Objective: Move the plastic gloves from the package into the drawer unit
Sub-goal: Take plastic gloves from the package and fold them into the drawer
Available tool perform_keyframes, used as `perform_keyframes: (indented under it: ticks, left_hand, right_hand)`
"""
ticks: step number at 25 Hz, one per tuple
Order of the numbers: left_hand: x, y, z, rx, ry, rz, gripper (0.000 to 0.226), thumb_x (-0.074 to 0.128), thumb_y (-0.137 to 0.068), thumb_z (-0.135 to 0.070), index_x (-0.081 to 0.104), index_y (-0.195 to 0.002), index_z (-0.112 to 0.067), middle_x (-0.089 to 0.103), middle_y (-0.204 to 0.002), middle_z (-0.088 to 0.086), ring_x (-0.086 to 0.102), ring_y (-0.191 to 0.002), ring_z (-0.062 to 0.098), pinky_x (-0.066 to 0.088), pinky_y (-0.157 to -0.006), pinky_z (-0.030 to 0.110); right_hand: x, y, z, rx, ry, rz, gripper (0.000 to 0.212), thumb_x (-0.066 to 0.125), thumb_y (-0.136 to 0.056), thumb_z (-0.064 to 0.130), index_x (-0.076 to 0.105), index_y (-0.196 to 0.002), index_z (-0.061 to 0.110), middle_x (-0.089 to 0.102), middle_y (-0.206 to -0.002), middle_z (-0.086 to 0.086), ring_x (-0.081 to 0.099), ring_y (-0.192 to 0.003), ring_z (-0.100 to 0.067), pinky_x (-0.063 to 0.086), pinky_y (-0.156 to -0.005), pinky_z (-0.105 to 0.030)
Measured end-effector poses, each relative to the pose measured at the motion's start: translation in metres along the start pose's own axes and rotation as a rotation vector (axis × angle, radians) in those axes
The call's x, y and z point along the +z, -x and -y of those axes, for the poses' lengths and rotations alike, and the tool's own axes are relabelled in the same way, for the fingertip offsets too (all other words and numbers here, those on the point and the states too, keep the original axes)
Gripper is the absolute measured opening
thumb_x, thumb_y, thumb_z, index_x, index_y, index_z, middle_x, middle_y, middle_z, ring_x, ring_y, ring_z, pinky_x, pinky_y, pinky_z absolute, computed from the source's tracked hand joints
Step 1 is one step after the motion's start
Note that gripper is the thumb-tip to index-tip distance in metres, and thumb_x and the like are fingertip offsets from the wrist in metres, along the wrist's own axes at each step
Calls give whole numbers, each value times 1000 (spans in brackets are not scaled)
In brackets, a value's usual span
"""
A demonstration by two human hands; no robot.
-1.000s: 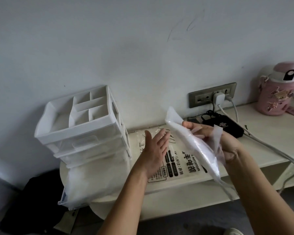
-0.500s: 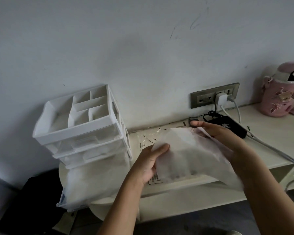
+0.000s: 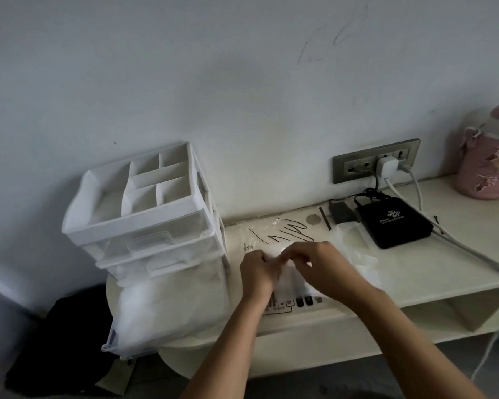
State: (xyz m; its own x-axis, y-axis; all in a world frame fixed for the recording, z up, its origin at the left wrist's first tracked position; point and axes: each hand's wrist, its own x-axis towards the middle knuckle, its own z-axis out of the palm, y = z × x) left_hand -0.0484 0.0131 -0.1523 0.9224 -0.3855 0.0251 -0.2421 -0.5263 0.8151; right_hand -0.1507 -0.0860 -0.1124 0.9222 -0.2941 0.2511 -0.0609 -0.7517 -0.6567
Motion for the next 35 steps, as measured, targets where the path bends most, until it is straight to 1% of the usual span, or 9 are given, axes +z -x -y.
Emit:
perform_keyframes:
  ticks: [6, 9, 12, 16, 19, 23, 28, 31, 35]
  left_hand:
    - [4, -2, 12, -238, 147, 162, 45, 61, -86, -44, 64, -72, -1, 61, -68, 6, 60, -68, 21, 44, -68, 29]
    - [2, -1, 20, -327, 380, 245, 32, 77, -70, -30, 70, -80, 0, 71, -88, 19, 69, -86, 34, 54, -83, 43]
    - [3, 5, 21, -336, 409, 173, 13, 76, -80, -11, 69, -72, -4, 72, -79, 18, 69, -71, 29, 59, -74, 41]
    - [6, 8, 12, -223, 290, 40, 33, 76, -80, -31, 61, -60, -9, 64, -52, 1, 55, -40, 8, 50, -51, 25]
    - [5, 6, 9, -234, 153, 83, 57, 65, -82, -54, 46, -50, -11, 53, -48, 0, 47, -42, 10, 39, -51, 21]
    - [4, 3, 12, -333, 337, 256, 78, 66, -66, -75, 70, -87, 0, 73, -83, 16, 70, -81, 29, 54, -82, 34]
    - [9, 1, -1, -437, 577, 260, 30, 65, -90, -26, 70, -92, 4, 73, -84, 20, 70, -76, 31, 58, -75, 36]
    - [13, 5, -9, -255, 366, 92, 21, 56, -95, -16, 69, -91, -1, 70, -79, 8, 66, -63, 17, 53, -54, 19]
    - [-13, 11, -24, 225, -110, -135, 29, 45, -100, -20, 64, -81, -9, 63, -69, 4, 56, -58, 15, 41, -54, 23]
  right_hand:
    - [18, 4, -38, 134, 151, 327, 91, 71, -75, 50, 19, -148, 35, 16, -157, 7, 14, -144, -10, 15, -117, -30]
    - [25, 6, -52, 123, 228, 359, 80, 59, -83, 55, 17, -148, 36, 5, -159, 4, 2, -146, -13, 2, -118, -33]
    - [26, 9, -60, 97, 267, 286, 54, 40, -95, 50, 24, -146, 39, 8, -159, 1, 3, -146, -17, 3, -117, -32]
    - [26, 12, -65, 102, 324, 263, 43, 27, -101, 41, 25, -144, 42, 10, -158, 4, 2, -147, -17, 0, -118, -34]
    - [24, 13, -64, 137, 279, 200, 41, 27, -102, 37, 31, -143, 40, 18, -157, 5, 9, -146, -14, 5, -117, -32]
    - [19, 12, -60, 263, 21, 53, 41, 31, -102, 34, 42, -141, 24, 46, -143, -3, 44, -130, -17, 31, -108, -30]
    - [13, 12, -59, 399, -221, 5, 26, 31, -101, 41, 57, -101, 37, 65, -85, 2, 64, -82, -14, 54, -83, -36]
    - [15, 10, -66, 343, -74, 89, 32, 31, -101, 40, 52, -124, 36, 59, -126, -6, 56, -115, -23, 43, -103, -40]
    - [18, 8, -78, 259, 263, 156, 45, 23, -103, 33, 28, -147, 27, 14, -158, -2, 2, -147, -20, 2, -118, -39]
